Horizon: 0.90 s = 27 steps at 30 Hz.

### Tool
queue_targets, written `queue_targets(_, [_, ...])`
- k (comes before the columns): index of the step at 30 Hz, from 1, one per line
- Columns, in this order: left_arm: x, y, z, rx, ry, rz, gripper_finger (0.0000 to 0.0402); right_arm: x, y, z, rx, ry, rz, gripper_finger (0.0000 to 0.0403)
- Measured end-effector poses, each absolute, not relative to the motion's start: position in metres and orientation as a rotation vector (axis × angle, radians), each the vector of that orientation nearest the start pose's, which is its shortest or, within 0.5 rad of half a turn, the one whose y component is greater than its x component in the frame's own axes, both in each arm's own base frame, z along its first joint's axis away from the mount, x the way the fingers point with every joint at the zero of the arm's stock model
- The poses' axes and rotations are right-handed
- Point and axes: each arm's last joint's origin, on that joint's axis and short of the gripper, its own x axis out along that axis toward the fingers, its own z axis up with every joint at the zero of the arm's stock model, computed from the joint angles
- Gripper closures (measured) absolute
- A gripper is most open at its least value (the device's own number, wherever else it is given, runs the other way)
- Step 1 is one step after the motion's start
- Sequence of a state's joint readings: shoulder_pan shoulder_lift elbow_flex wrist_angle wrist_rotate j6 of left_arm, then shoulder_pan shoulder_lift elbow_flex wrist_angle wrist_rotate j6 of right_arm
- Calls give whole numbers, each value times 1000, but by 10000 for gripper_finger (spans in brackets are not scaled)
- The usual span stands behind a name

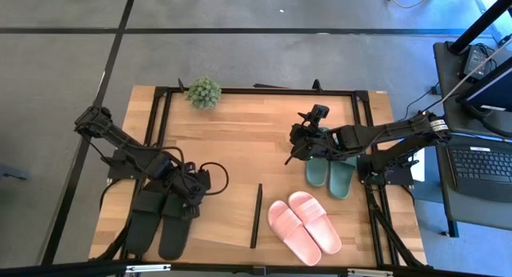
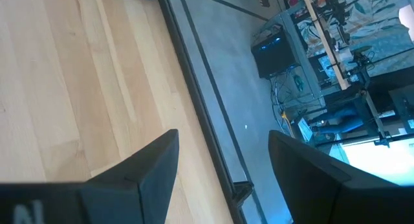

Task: Pick and place slides into the shelf
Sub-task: Put the black slipper on the shelf

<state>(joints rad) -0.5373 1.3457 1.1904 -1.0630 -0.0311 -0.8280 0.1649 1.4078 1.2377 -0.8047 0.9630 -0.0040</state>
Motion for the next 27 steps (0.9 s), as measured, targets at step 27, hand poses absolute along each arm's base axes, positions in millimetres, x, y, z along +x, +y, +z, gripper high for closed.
queue_targets(27, [216,-144,308,-219,1133,-254,253,276,22,312,-539,847,-731,164])
